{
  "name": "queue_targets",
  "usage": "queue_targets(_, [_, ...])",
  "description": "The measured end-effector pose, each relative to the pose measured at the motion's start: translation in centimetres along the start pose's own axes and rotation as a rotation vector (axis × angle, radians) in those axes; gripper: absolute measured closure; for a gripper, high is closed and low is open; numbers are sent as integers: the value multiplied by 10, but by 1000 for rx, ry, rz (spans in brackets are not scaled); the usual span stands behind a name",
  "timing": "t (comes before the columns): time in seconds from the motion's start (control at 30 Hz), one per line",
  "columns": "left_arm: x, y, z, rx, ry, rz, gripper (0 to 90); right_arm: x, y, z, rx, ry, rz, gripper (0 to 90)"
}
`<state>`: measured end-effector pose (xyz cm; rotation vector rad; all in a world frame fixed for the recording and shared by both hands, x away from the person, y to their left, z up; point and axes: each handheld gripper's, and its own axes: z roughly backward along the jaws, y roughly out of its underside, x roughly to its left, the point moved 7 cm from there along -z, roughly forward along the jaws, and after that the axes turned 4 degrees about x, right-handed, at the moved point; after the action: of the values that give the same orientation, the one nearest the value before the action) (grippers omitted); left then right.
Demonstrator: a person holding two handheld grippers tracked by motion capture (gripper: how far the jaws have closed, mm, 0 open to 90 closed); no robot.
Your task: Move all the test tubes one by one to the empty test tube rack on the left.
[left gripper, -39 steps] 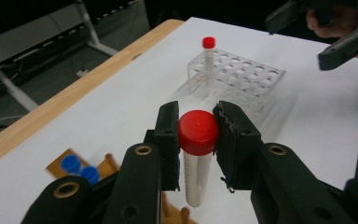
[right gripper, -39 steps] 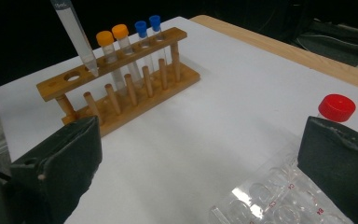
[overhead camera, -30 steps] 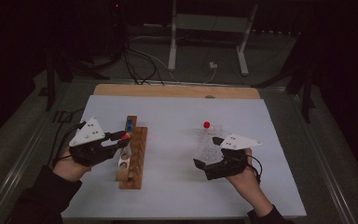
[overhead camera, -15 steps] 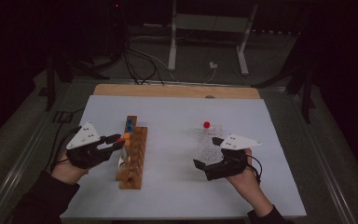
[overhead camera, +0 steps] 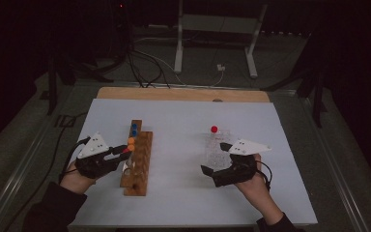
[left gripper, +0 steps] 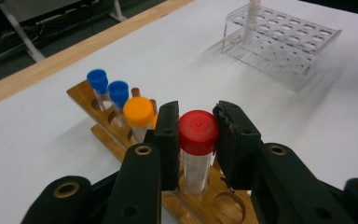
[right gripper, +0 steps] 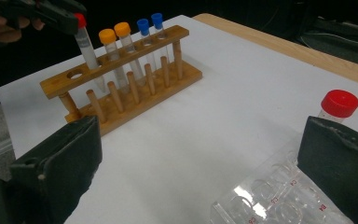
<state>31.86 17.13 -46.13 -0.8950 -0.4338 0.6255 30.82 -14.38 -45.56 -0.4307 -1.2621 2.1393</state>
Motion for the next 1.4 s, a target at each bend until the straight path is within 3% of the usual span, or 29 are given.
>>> queue_targets(0.17, [1,8,-5,3,4,20,722,1,0,0,1,-4,5,0])
queue_targets(0.43, [-1,14,-8,28,4,13,722,1,0,0,1,-5,5,0])
queue_targets(0.73, [-3,16,-9,20,-4,1,720,1,0,0,-3,-5,9,0])
queue_targets(0.97, [-4,15,-8,16,15,33,704,1,-2,2,-11,-7,10,0])
queue_targets(1.1, [-5,12,-2,-23,25,57,537,-2,-4,5,-18,0,10,0])
queue_targets(1.4, [-9,3,12,-94,57,73,161,-15,-13,9,-57,20,15,0])
